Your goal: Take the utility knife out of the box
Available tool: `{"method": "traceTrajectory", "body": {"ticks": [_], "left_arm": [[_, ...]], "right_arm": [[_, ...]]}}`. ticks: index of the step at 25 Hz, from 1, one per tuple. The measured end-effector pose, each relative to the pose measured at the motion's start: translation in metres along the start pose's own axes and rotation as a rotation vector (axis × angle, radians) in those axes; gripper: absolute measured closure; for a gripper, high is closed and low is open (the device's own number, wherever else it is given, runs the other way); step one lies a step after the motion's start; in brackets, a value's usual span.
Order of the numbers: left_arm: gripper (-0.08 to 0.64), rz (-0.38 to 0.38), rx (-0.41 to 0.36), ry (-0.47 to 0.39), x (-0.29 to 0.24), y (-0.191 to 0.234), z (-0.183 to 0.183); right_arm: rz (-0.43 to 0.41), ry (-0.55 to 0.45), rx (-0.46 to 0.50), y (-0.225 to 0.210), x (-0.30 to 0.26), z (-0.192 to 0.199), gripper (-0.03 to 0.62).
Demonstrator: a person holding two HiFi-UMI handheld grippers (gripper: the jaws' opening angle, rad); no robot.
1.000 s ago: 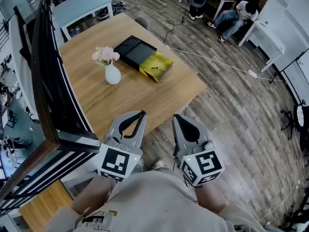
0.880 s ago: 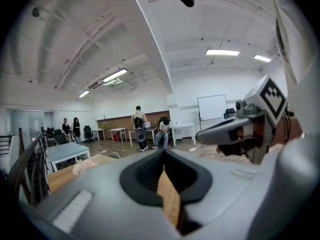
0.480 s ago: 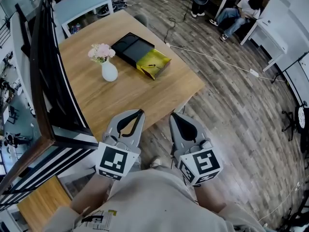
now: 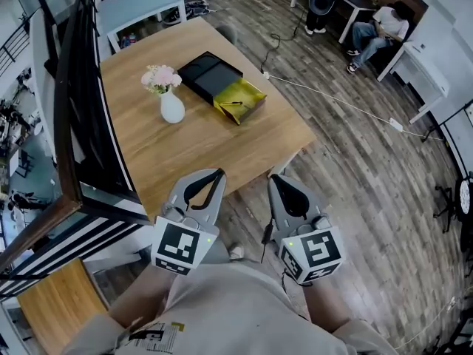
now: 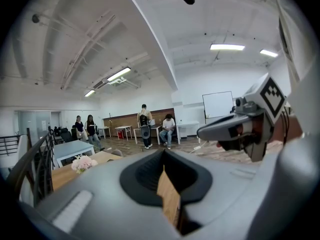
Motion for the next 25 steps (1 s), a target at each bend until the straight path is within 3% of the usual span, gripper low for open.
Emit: {"method": "traceTrajectory", "body": {"ticks": [4,10,25], "left_arm": [[0.557,-0.003,-0.01,-0.002,-0.002,-0.003,-0.003],[0.557,-0.004,-0.014,-0.007,-0.011,0.001,0.0],[0.557,-0.025,0.059,-0.009,-0.108,0.073,0.029]], "right_arm": [[0.0,0.002,0.001,-0.008,0.001,0.0,0.591],[-0.064,0.001,-0.134,-0.016,-0.009,0.004,0.591],[-0.038,0.092,-0.069,-0.073,-0.118,-0.007,0.591]]}}
Point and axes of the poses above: the fingertips, and each gripper's own axes: x backward along the fingers, y to its left, z out of its underside, the point moved 5 cm from there along x, backward along the fingers, and after that the axes turned 11 degrees about -x, right-handed, at the moved point
